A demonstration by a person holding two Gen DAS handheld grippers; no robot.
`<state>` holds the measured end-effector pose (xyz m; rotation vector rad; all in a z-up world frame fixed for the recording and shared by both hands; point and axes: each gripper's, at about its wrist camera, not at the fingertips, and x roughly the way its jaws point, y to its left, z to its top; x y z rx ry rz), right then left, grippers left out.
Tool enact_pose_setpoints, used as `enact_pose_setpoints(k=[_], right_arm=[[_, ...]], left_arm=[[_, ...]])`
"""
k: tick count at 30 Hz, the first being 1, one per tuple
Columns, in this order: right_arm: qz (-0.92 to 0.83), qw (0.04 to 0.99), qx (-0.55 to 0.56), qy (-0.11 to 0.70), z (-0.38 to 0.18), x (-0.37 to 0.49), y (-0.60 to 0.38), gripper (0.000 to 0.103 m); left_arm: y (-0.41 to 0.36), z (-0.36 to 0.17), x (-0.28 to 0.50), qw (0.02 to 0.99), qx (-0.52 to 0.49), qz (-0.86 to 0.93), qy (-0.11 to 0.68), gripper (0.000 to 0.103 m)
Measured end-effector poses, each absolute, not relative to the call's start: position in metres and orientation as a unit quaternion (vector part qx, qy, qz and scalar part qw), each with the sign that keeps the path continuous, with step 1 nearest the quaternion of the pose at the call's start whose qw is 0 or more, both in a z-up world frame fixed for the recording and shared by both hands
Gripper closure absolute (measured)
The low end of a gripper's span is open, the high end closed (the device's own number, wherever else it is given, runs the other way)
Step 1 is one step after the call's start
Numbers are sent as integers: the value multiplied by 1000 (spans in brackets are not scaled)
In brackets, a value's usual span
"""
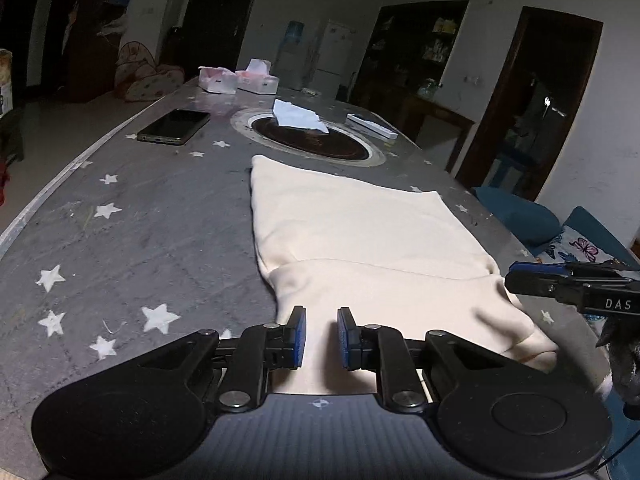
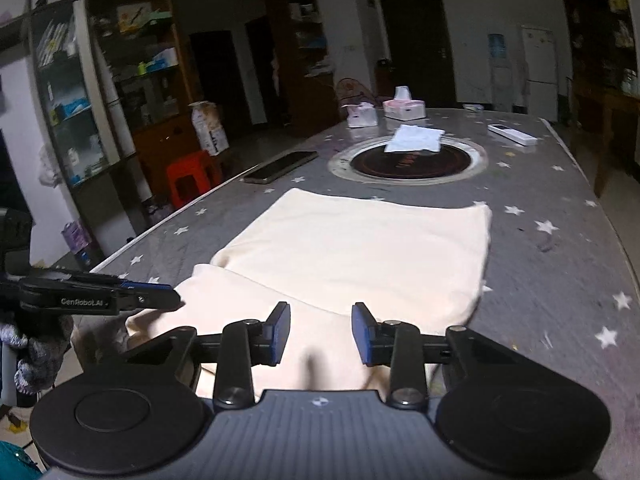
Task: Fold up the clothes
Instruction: 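Grasp the folded side with the right gripper and fold it over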
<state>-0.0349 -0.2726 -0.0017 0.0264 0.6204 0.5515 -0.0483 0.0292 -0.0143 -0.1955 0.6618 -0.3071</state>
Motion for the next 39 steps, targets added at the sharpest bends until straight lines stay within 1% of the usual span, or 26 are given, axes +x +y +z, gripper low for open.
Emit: enact_pose_setpoints(k=[6, 12, 16, 19, 23, 27, 31, 36, 39], right_arm=[[277, 907, 1, 317, -11, -27, -261, 70], [262, 904, -8, 337, -22, -21, -263, 71], [256, 904, -16, 341, -22, -27, -269, 71], [265, 906, -19, 329, -13, -38, -269, 70], [272, 902, -36, 333, -13, -50, -266, 70], [265, 899, -47, 347, -23, -57, -267, 71], [264, 902, -47, 339, -13, -67, -273, 70], [248, 904, -40, 346, -18, -73, -281, 70], [245, 904, -29, 349, -17, -74, -285, 73]], left_arm=[[15, -3, -29, 933, -95, -180, 298, 85], [16, -20, -6, 929, -82, -162, 323, 84], [18, -13, -16, 932, -76, -159, 318, 84], [14, -5, -27, 933, -67, -174, 307, 84], [1, -4, -43, 929, -38, -206, 305, 82], [-3, -15, -49, 923, -18, -208, 322, 82], [1, -16, -53, 924, -18, -208, 320, 80], [2, -16, -54, 924, -19, -206, 321, 79], [1, -17, -53, 924, -18, -207, 321, 78]])
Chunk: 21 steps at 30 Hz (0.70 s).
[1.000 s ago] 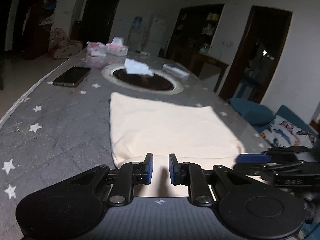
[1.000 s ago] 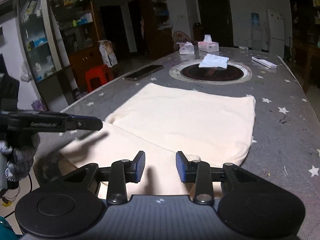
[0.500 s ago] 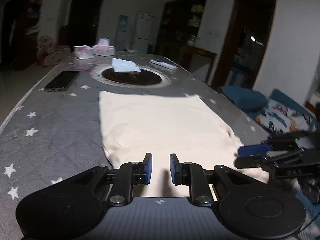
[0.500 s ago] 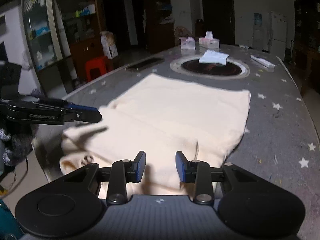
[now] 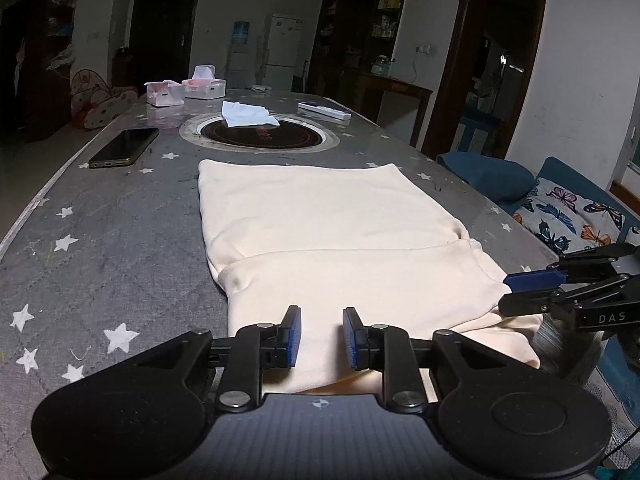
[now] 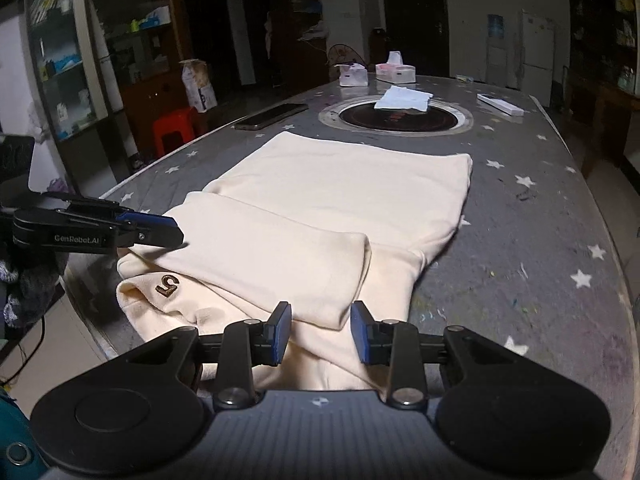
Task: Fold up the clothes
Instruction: 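Grasp the folded side with the right gripper and fold it over, then grasp the sweatshirt hem edge with the right gripper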
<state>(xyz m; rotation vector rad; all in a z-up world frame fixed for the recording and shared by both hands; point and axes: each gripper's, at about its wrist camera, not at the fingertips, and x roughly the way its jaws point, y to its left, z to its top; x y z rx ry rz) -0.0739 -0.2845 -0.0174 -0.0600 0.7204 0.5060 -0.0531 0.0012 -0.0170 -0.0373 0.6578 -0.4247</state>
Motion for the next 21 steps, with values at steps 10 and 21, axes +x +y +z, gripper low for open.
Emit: enact_pose_setpoints(k=[10, 21], right_arm=[[250, 908, -19, 335, -6, -79, -288, 100], [247, 900, -37, 358, -14, -85, -288, 98]], left_arm=[[5, -16, -50, 923, -7, -212, 321, 78], [16, -14, -48, 924, 12, -201, 324, 77]])
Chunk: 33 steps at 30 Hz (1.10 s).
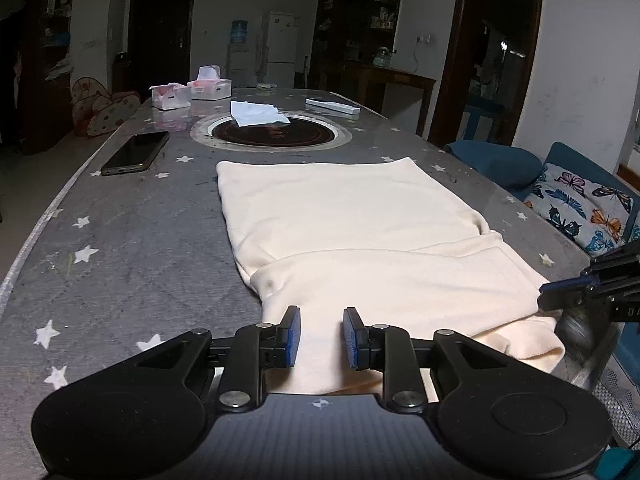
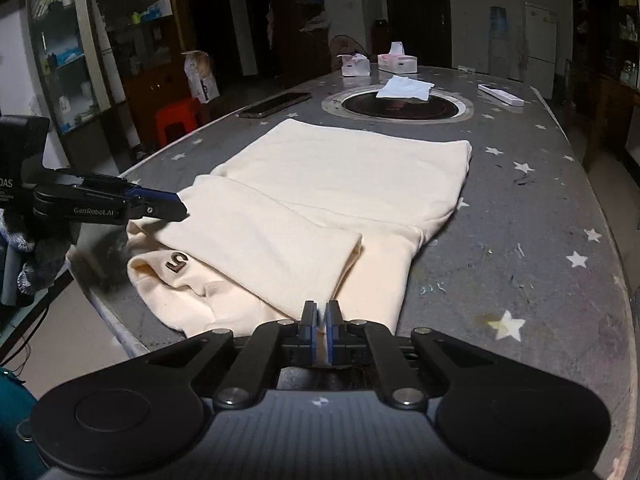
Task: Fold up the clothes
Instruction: 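Grasp the sweatshirt hem edge with the right gripper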
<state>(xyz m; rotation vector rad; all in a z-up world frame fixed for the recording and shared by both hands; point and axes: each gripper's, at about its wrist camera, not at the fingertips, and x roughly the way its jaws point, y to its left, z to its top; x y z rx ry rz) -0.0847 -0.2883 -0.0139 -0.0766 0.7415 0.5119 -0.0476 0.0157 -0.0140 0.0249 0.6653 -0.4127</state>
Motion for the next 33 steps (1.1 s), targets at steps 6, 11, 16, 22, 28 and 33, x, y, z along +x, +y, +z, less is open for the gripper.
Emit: enact_pose_setpoints(k=[6, 11, 16, 22, 28, 33], right_arm=[[236, 913, -44, 331, 3, -67, -291, 95], [230, 908, -10, 350, -12, -33, -289, 83], [235, 903, -12, 359, -25, -22, -280, 95], [221, 921, -52, 316, -7, -25, -271, 97], [209, 917, -60, 336, -21, -18, -271, 94], [229, 924, -70, 298, -2, -30, -266, 90]], left_arm=[[8, -7, -48, 925, 15, -214, 312, 74], [-3, -4, -42, 924, 15, -227, 306, 73], [-7, -5, -34, 925, 15, -228, 305, 72], [-5, -10, -28, 925, 14, -216, 312, 72], [-3, -10, -29, 925, 14, -212, 314, 72], [-9, -1, -37, 926, 18, -236, 296, 70]])
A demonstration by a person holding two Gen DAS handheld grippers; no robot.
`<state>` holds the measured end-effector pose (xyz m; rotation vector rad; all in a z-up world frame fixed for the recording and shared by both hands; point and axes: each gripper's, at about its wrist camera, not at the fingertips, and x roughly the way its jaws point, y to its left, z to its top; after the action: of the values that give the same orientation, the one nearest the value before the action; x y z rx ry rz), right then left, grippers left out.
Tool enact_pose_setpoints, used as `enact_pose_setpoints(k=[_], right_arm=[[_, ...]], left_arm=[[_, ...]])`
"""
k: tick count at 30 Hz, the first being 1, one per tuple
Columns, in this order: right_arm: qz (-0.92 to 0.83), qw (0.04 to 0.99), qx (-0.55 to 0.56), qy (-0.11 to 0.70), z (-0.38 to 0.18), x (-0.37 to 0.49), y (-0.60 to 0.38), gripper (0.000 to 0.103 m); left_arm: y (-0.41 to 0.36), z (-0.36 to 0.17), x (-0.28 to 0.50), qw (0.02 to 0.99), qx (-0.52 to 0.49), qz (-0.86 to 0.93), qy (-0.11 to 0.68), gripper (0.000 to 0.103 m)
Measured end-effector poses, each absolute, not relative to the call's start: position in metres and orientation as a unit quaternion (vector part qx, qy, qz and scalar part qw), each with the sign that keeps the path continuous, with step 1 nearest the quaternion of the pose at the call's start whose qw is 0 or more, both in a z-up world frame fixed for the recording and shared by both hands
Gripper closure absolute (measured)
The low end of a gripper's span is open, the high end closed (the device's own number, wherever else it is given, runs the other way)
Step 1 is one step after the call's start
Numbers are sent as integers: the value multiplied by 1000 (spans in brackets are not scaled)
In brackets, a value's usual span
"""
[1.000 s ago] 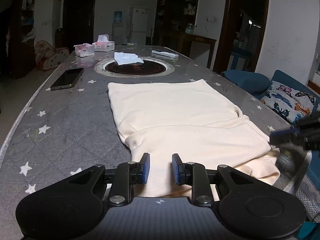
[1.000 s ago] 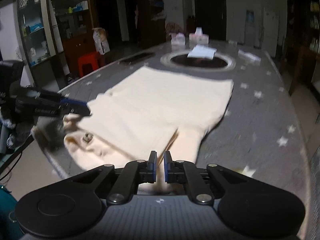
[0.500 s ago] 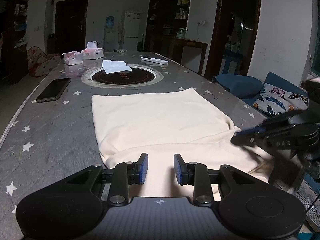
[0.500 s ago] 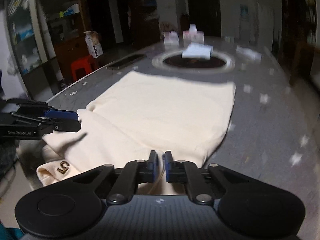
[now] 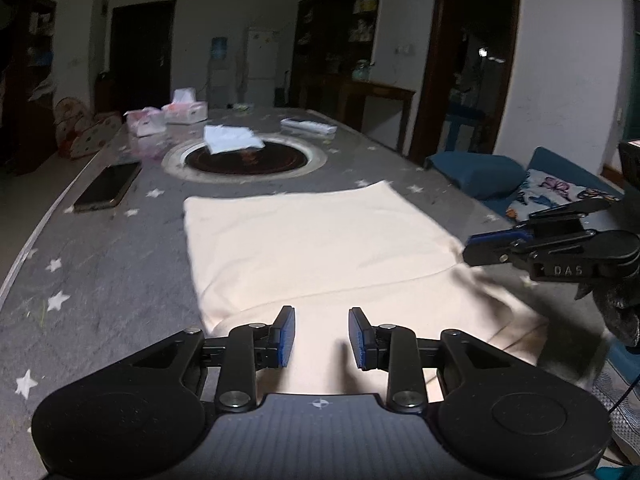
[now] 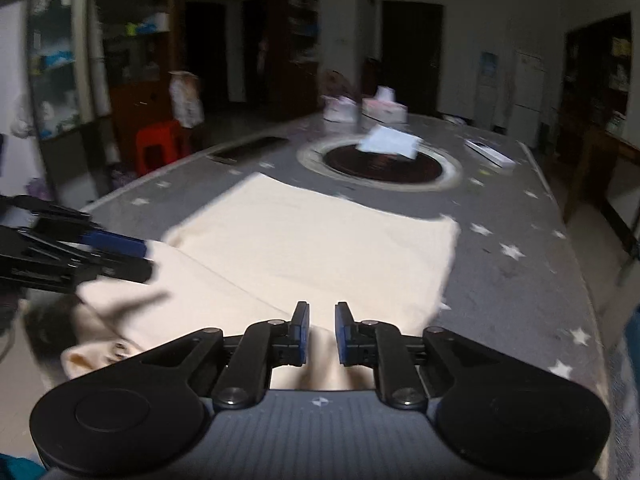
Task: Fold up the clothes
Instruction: 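Grasp the sweatshirt hem edge with the right gripper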
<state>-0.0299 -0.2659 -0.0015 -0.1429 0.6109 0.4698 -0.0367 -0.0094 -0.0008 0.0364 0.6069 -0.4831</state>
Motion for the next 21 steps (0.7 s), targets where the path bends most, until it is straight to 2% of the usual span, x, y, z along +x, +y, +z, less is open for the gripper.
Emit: enact_pose_setpoints(k=[7, 9, 11, 21], right_arm=[[276, 899, -82, 329, -26, -47, -254, 88], [278, 900, -90, 323, -27, -56, -258, 87], [276, 903, -96, 315, -23, -64, -259, 81], [285, 897, -121, 315, -20, -80, -260, 80]], left_arm=[[-26, -18, -47, 910, 39, -264, 317, 70], [-26, -22, -53, 910, 47, -264, 315, 67], [-26, -21, -56, 912, 50, -264, 311, 66], [-8, -5, -89, 911, 79, -275, 296, 65]])
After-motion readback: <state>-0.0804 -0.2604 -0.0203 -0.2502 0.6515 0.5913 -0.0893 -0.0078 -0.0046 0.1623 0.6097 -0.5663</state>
